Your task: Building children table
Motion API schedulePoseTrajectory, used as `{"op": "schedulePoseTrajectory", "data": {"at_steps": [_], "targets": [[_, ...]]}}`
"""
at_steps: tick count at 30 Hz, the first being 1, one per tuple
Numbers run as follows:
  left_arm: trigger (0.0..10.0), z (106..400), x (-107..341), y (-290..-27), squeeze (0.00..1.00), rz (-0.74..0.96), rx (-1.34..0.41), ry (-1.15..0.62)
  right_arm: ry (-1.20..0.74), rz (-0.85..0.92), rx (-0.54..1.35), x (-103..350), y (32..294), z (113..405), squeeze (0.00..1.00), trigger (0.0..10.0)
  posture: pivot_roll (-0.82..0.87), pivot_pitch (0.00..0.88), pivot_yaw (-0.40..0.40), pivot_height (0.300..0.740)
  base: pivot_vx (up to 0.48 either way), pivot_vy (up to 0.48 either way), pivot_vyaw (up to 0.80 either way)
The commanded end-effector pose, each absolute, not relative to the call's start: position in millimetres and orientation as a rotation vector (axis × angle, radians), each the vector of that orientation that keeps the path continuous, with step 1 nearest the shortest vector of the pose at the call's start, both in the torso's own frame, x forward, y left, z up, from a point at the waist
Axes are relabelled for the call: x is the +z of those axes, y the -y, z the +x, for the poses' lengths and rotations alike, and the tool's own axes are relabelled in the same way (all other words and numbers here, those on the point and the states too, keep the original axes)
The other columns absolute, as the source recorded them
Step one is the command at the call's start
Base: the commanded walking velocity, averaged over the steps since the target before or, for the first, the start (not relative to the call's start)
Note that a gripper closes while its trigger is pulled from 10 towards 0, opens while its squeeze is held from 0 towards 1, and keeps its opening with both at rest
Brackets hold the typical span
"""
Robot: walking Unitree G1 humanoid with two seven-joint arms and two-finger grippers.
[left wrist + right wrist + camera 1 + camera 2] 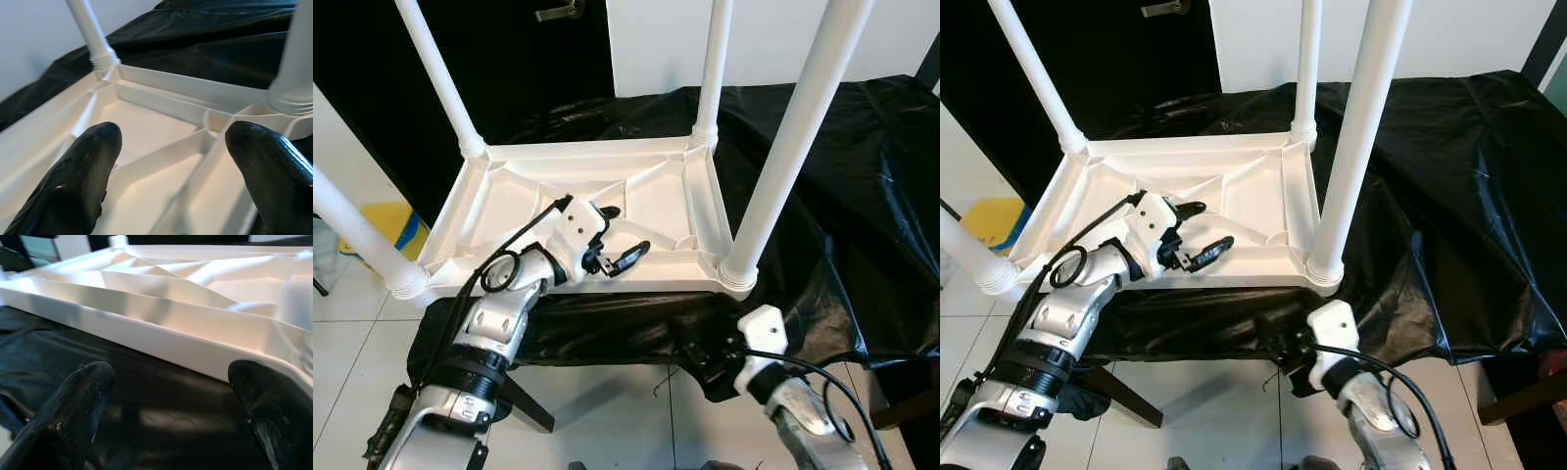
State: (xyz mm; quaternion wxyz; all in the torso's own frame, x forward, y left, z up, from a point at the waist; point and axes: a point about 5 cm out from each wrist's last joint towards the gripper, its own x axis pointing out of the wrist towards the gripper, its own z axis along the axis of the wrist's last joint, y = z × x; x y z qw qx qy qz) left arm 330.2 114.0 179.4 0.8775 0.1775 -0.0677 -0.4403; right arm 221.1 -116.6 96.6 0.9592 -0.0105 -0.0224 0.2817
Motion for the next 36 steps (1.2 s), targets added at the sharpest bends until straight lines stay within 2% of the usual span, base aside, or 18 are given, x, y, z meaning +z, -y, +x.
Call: {"op": "schedulePoseTrajectory", "data": {"at_steps": [1,10,17,19,22,24,27,30,31,36], "targets": [[10.0,333,181,-121,0.0,0.398,-0.873,0.148,0.022,0.0,0.598,92,111,222,0.0,10.0,-0.13,0.05,0.042,0.74,0.0,0.0,0.0],[10.0,328,178,-128,0.0,0.4,-0.893,0.132,0.126,0.049,0.542,110,92,254,0.0,10.0,-0.11,0.049,0.043,0.74,0.0,0.0,0.0],[10.0,310,180,-130,0.0,0.293,-0.973,0.15,0.184,0.082,0.479,123,81,265,0.0,10.0,-0.1,0.052,0.042,0.74,0.0,0.0,0.0],[10.0,304,184,-138,0.0,0.262,-1.014,0.145,0.196,0.067,0.38,126,91,273,0.0,10.0,-0.1,0.051,0.046,0.74,0.0,0.0,0.0],[10.0,303,185,-141,0.0,0.257,-1.021,0.138,0.198,0.058,0.359,126,94,275,0.0,10.0,-0.1,0.051,0.046,0.74,0.0,0.0,0.0],[10.0,300,188,-153,0.0,0.263,-1.045,0.117,0.207,0.038,0.279,127,110,283,0.0,10.0,-0.08,0.05,0.05,0.74,0.0,0.0,0.0],[10.0,300,188,-153,0.0,0.263,-1.045,0.117,0.207,0.038,0.279,127,110,283,0.0,10.0,-0.08,0.05,0.05,0.74,0.0,0.0,0.0],[10.0,295,191,-180,0.0,0.3,-1.067,0.052,0.226,0.004,0.175,131,132,293,0.0,10.0,-0.08,0.045,0.068,0.74,0.0,0.0,0.0],[10.0,295,191,-180,0.0,0.3,-1.067,0.052,0.226,0.004,0.175,131,132,293,0.0,10.0,-0.08,0.045,0.068,0.74,0.0,0.0,0.0],[10.0,297,196,-216,0.0,0.363,-1.02,-0.024,0.236,-0.039,0.112,133,153,300,0.0,10.0,-0.08,0.039,0.073,0.74,0.0,0.0,0.0]]}}
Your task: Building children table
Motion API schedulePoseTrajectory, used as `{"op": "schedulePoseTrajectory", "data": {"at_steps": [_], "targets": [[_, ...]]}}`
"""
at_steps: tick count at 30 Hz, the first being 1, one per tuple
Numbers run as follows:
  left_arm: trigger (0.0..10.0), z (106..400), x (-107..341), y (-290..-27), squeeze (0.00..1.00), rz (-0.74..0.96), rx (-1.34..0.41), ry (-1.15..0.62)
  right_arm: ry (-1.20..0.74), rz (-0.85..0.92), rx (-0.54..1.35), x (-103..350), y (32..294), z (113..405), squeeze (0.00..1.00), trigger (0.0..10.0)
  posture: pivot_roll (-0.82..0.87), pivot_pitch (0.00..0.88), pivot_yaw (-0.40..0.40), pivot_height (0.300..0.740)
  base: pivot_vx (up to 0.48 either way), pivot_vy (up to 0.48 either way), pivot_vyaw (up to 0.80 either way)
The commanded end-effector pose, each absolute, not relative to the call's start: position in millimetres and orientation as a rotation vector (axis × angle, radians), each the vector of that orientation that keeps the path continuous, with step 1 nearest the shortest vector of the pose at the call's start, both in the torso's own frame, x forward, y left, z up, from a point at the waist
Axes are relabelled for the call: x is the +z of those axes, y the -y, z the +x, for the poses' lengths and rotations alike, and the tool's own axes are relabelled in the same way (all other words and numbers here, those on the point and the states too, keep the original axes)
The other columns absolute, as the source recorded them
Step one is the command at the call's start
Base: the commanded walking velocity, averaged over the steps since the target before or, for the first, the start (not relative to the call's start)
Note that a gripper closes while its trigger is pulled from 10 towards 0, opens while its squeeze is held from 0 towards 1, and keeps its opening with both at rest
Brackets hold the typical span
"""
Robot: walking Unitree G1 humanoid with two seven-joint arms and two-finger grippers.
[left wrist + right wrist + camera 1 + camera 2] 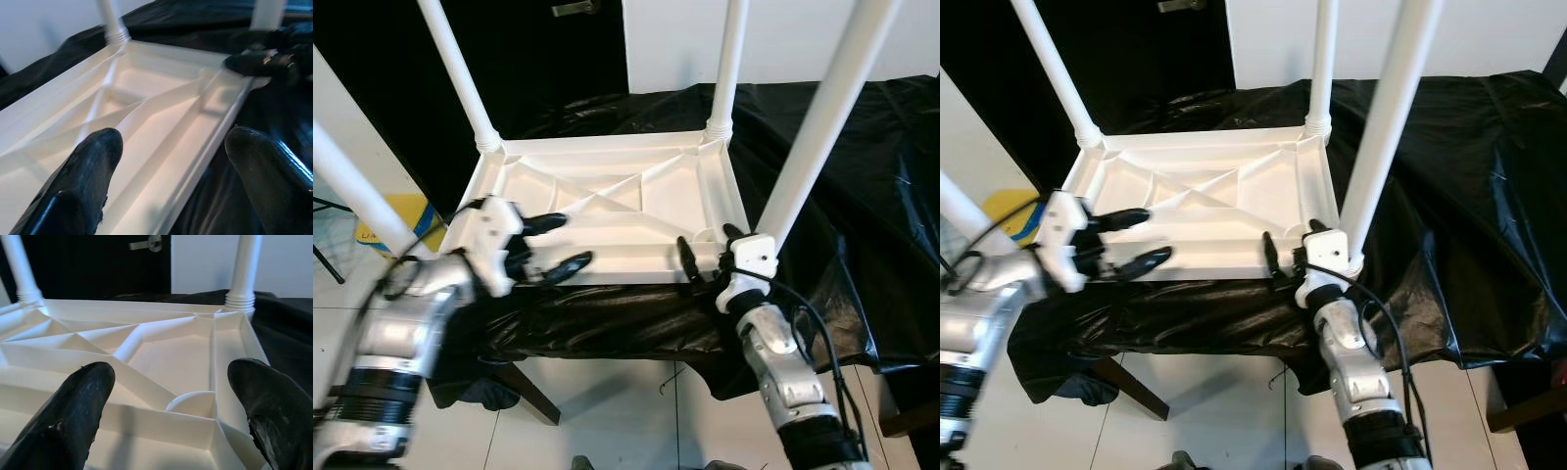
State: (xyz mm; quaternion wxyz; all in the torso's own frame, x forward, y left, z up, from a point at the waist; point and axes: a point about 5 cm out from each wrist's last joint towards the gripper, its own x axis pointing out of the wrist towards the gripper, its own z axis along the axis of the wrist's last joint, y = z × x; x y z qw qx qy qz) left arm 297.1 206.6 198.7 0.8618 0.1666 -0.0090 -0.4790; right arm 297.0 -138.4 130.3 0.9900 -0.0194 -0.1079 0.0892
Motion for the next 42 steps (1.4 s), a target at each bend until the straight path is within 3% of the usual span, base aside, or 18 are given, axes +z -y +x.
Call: {"op": "schedulePoseTrajectory", "data": {"at_steps": [1,5,12,16,18,21,28,42], "targets": [[10.0,297,196,-216,0.0,0.363,-1.02,-0.024,0.236,-0.039,0.112,133,153,300,0.0,10.0,-0.08,0.039,0.073,0.74,0.0,0.0,0.0],[10.0,298,196,-231,0.0,0.428,-0.995,-0.061,0.233,-0.072,0.052,134,172,305,0.0,10.0,-0.08,0.033,0.072,0.74,0.0,0.0,0.0],[10.0,302,200,-229,0.0,0.436,-0.992,-0.044,0.229,-0.114,-0.03,136,199,313,0.0,10.0,-0.08,0.029,0.07,0.74,0.0,0.0,0.0],[10.0,304,200,-211,0.0,0.424,-1.039,-0.007,0.223,-0.137,-0.091,138,220,319,0.0,10.0,-0.07,0.028,0.063,0.74,0.0,0.0,0.0],[10.0,305,201,-186,0.0,0.413,-1.115,0.041,0.216,-0.158,-0.132,140,237,323,0.0,10.0,-0.08,0.029,0.065,0.74,0.0,0.0,0.0],[10.0,308,201,-170,0.0,0.41,-1.16,0.077,0.209,-0.179,-0.156,141,248,326,0.0,10.0,-0.08,0.029,0.065,0.74,0.0,0.0,0.0],[10.0,307,203,-156,0.0,0.378,-1.19,0.103,0.21,-0.193,-0.175,142,256,326,0.0,10.0,-0.09,0.039,0.083,0.74,0.0,0.0,0.0],[10.0,245,206,-168,0.0,0.223,-1.168,0.064,0.234,-0.169,-0.114,131,242,318,0.0,10.0,-0.07,0.057,0.081,0.74,0.0,0.0,0.0]]}}
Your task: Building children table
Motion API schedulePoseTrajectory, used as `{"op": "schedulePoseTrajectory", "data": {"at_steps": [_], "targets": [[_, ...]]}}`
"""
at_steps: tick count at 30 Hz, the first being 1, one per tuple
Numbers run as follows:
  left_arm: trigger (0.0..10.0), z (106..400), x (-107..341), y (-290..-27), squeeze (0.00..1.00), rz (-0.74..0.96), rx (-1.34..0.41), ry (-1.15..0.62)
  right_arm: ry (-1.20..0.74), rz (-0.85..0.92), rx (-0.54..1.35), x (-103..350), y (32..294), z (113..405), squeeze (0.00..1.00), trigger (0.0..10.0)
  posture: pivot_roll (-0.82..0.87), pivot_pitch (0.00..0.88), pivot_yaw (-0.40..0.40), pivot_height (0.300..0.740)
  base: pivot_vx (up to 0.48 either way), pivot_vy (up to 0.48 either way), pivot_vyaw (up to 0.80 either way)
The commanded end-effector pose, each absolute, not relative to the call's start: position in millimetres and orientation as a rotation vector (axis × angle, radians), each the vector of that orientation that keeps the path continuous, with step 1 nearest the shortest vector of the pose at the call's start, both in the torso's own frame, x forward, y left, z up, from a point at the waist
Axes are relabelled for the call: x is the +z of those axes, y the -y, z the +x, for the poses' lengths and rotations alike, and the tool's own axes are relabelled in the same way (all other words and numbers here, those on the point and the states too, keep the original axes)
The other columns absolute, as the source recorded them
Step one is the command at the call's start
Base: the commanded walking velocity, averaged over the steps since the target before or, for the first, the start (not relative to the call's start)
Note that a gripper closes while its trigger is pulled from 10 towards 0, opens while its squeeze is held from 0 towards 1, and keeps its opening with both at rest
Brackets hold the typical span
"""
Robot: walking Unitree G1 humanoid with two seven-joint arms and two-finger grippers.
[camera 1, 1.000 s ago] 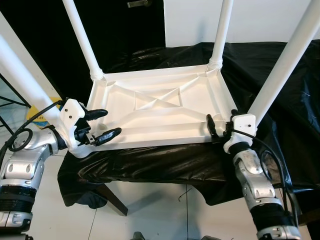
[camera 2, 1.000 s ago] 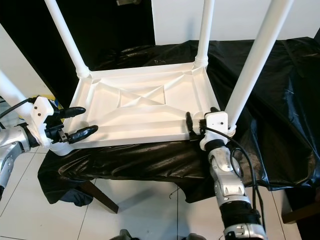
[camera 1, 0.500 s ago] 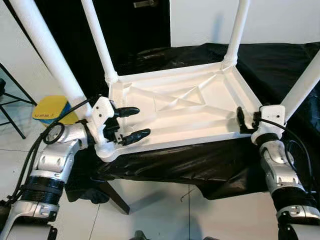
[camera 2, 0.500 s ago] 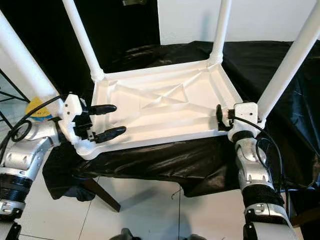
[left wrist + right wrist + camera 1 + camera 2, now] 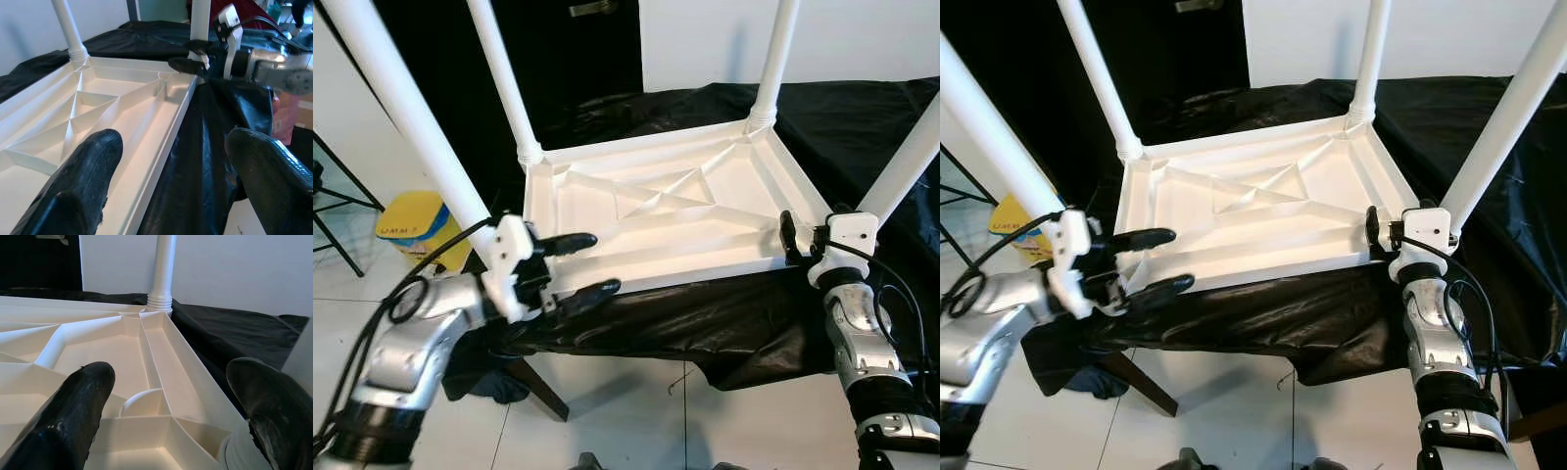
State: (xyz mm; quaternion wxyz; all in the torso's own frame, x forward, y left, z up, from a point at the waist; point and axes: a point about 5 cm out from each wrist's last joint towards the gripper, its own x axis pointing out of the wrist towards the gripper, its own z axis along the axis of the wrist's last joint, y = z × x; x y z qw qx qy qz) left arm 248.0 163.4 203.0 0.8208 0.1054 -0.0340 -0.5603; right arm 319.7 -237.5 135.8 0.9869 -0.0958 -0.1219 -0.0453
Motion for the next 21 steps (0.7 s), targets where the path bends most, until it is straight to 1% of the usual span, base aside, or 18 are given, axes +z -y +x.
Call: {"op": "schedulePoseTrajectory", "data": {"at_steps": [1,3,4,5,6,7,9,11,13,14,15,16,17,18,19,20,21], "targets": [[10.0,245,206,-168,0.0,0.223,-1.168,0.064,0.234,-0.169,-0.114,131,242,318,0.0,10.0,-0.07,0.057,0.081,0.74,0.0,0.0,0.0],[10.0,237,209,-185,0.0,0.206,-1.141,0.024,0.236,-0.171,-0.101,133,241,322,0.0,10.0,-0.06,0.056,0.073,0.74,0.0,0.0,0.0],[10.0,237,209,-185,0.0,0.206,-1.141,0.024,0.236,-0.171,-0.101,133,241,322,0.0,10.0,-0.06,0.056,0.073,0.74,0.0,0.0,0.0],[10.0,233,210,-198,0.0,0.211,-1.123,-0.008,0.237,-0.173,-0.094,135,240,324,0.0,10.0,-0.05,0.056,0.069,0.74,0.0,0.0,0.0],[10.0,233,210,-198,0.0,0.211,-1.123,-0.008,0.237,-0.173,-0.094,135,240,324,0.0,10.0,-0.05,0.056,0.069,0.74,0.0,0.0,0.0],[10.0,231,211,-208,0.0,0.223,-1.109,-0.034,0.239,-0.175,-0.087,136,239,326,0.0,10.0,-0.05,0.054,0.066,0.74,0.0,0.0,0.0],[10.0,231,211,-208,0.0,0.223,-1.109,-0.034,0.239,-0.175,-0.087,136,239,326,0.0,10.0,-0.05,0.054,0.066,0.74,0.0,0.0,0.0],[10.0,222,208,-234,0.0,0.243,-1.094,-0.144,0.241,-0.179,-0.07,138,236,330,0.0,10.0,-0.05,0.052,0.066,0.74,0.0,0.0,0.0],[10.0,222,208,-234,0.0,0.243,-1.094,-0.144,0.241,-0.179,-0.07,138,236,330,0.0,10.0,-0.05,0.052,0.066,0.74,0.0,0.0,0.0],[10.0,217,207,-244,0.0,0.242,-1.085,-0.189,0.242,-0.18,-0.063,139,235,331,0.0,10.0,-0.05,0.05,0.067,0.74,0.0,0.0,0.0],[10.0,217,207,-244,0.0,0.242,-1.085,-0.189,0.242,-0.18,-0.063,139,235,331,0.0,10.0,-0.05,0.05,0.067,0.74,0.0,0.0,0.0],[10.0,214,207,-255,0.0,0.226,-1.066,-0.227,0.242,-0.18,-0.055,139,234,331,0.0,10.0,-0.05,0.05,0.066,0.74,0.0,0.0,0.0],[10.0,214,207,-255,0.0,0.226,-1.066,-0.227,0.242,-0.18,-0.055,139,234,331,0.0,10.0,-0.05,0.05,0.066,0.74,0.0,0.0,0.0],[10.0,213,209,-265,0.0,0.203,-1.03,-0.241,0.241,-0.179,-0.045,139,232,332,0.0,10.0,-0.05,0.049,0.064,0.74,0.0,0.0,0.0],[10.0,213,209,-265,0.0,0.203,-1.03,-0.241,0.241,-0.179,-0.045,139,232,332,0.0,10.0,-0.05,0.049,0.064,0.74,0.0,0.0,0.0],[10.0,213,209,-279,0.0,0.191,-0.981,-0.261,0.239,-0.179,-0.032,138,230,332,0.0,10.0,-0.05,0.049,0.064,0.74,0.0,0.0,0.0],[10.0,213,209,-279,0.0,0.191,-0.981,-0.261,0.239,-0.179,-0.032,138,230,332,0.0,10.0,-0.05,0.049,0.064,0.74,0.0,0.0,0.0]]}}
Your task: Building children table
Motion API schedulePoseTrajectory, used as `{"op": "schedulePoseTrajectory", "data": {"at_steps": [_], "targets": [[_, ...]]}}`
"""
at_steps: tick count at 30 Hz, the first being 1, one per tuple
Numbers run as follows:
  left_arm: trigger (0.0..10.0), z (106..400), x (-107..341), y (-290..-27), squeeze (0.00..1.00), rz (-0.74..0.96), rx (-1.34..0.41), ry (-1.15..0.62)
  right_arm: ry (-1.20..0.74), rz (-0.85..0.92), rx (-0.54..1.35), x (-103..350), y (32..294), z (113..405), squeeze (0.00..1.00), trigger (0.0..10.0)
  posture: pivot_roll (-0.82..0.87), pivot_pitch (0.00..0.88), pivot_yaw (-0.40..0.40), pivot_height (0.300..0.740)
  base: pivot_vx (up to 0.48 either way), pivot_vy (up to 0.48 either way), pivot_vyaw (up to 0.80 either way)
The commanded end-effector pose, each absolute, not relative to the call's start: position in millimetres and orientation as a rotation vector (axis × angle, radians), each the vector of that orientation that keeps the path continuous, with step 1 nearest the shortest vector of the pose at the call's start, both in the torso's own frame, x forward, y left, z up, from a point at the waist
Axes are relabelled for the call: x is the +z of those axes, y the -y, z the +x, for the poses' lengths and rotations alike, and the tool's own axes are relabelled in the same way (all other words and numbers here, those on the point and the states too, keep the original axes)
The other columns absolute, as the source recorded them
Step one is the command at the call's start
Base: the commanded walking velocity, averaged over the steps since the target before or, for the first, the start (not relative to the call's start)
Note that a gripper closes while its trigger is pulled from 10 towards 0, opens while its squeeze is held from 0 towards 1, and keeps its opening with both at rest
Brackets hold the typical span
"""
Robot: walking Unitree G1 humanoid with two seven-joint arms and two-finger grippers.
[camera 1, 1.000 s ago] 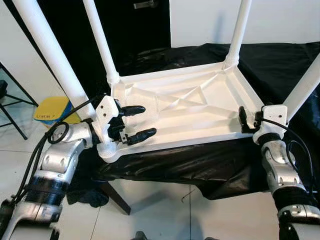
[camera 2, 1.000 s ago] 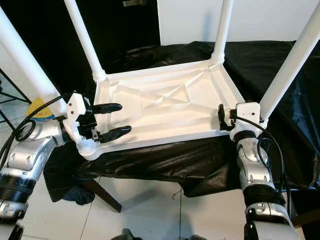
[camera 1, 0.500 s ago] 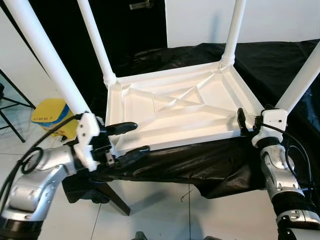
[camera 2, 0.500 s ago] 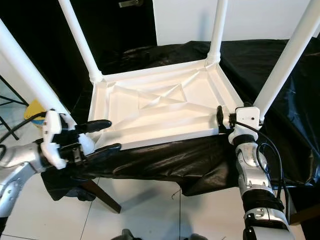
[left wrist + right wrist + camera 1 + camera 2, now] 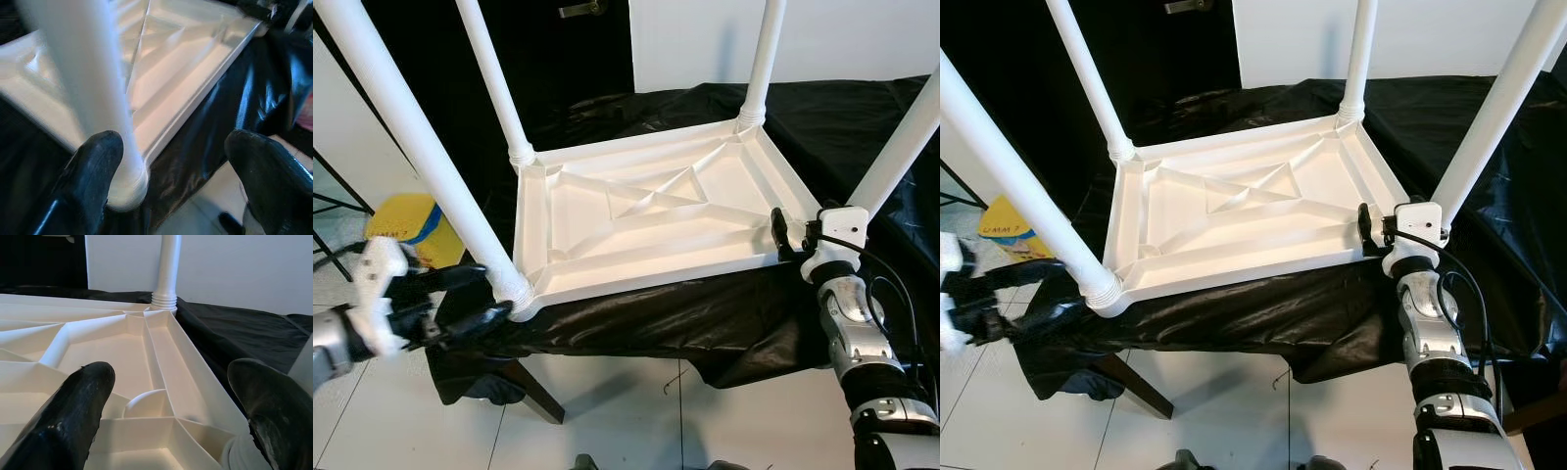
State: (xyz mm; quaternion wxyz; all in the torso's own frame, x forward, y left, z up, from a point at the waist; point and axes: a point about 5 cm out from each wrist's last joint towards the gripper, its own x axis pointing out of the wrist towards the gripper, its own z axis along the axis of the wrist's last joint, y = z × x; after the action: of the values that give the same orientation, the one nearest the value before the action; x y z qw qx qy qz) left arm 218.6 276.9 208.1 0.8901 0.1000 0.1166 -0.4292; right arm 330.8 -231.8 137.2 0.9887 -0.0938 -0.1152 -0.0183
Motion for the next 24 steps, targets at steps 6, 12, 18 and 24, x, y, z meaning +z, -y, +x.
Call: {"op": "schedulePoseTrajectory", "data": {"at_steps": [6,12,18,24], "targets": [[10.0,220,212,-324,0.0,0.183,-0.798,-0.3,0.234,-0.177,-0.008,136,227,333,0.0,10.0,-0.05,0.045,0.06,0.74,0.0,0.0,0.0],[10.0,261,224,-368,0.0,0.2,-0.461,-0.145,0.23,-0.174,0.043,135,218,333,0.0,10.0,-0.05,0.042,0.05,0.74,0.0,0.0,0.0],[10.0,296,235,-363,0.0,0.177,-0.353,-0.014,0.236,-0.158,0.078,134,208,329,0.0,10.0,-0.07,0.042,0.057,0.74,0.0,0.0,0.0],[10.0,330,245,-340,0.0,0.139,-0.315,0.095,0.234,-0.141,0.124,129,195,317,0.0,10.0,-0.11,0.047,0.072,0.74,0.0,0.0,0.0]]}}
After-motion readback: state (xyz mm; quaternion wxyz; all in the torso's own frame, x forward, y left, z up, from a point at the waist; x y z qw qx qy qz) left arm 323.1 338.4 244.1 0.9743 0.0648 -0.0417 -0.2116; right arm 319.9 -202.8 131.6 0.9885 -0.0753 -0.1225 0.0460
